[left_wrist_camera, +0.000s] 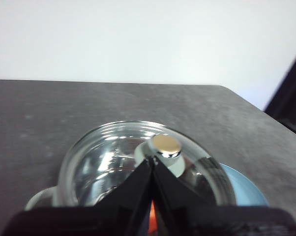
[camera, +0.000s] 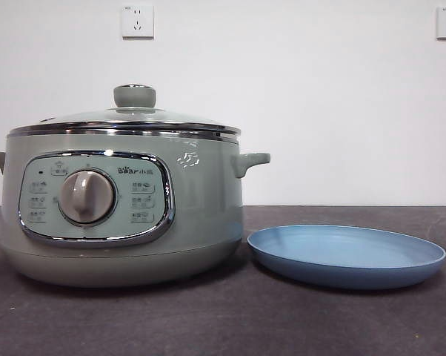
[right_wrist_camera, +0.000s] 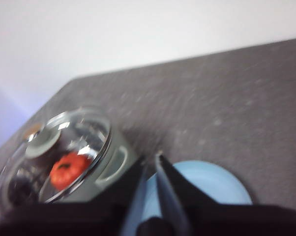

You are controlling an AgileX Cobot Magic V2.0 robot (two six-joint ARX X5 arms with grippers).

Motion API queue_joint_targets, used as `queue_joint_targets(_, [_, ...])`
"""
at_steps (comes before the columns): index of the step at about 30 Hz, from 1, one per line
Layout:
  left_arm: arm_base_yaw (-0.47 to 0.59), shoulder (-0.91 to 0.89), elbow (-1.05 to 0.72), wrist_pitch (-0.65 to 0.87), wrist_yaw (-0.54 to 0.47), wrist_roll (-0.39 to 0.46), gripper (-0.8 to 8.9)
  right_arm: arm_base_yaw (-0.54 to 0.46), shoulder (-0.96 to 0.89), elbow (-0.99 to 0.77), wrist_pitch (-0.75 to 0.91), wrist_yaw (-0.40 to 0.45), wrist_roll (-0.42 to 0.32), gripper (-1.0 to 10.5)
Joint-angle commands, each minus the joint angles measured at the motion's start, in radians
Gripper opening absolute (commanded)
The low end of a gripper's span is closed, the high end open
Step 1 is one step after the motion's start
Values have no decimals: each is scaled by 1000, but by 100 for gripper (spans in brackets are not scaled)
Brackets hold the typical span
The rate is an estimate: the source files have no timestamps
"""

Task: Take the pumpkin out from the steamer,put the pumpkin in the blue plate,close the lid

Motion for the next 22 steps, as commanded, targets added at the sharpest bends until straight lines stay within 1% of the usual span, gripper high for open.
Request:
queue_joint_targets(1, [1,56,45,-27,32,33,45,-2,61,34,-12,-20,-49,242])
queue_joint_targets(2, [-1,80,65,-40,33,35,131,-2,84,43,-12,-20,-49,308])
queue_joint_targets(4, [-5,109,89,-48,32,34,275,-2,111,52,-13,-19,-49,386])
queue_joint_targets(5, [-10,127,100,-51,32,34,331,-2,123,53,-12,-20,-49,427])
queue_joint_targets(6, [-14,138,108,-51,32,34,347,-2,131,53,-13,-19,-49,452])
queue_joint_targets(10, [-44,195,135,-50,32,24,346,-2,156,53,-13,-19,-49,454])
queue_joint_targets(15, [-116,307,200,-65,18,7,347,-1,171,53,-13,-20,-49,454])
queue_joint_targets(18, [-167,392,264,-89,-36,19,347,-1,175,53,-13,-19,-49,454])
queue_joint_targets(22, [-254,510,367,-135,-120,68,347,-1,181,53,-13,-19,-49,449])
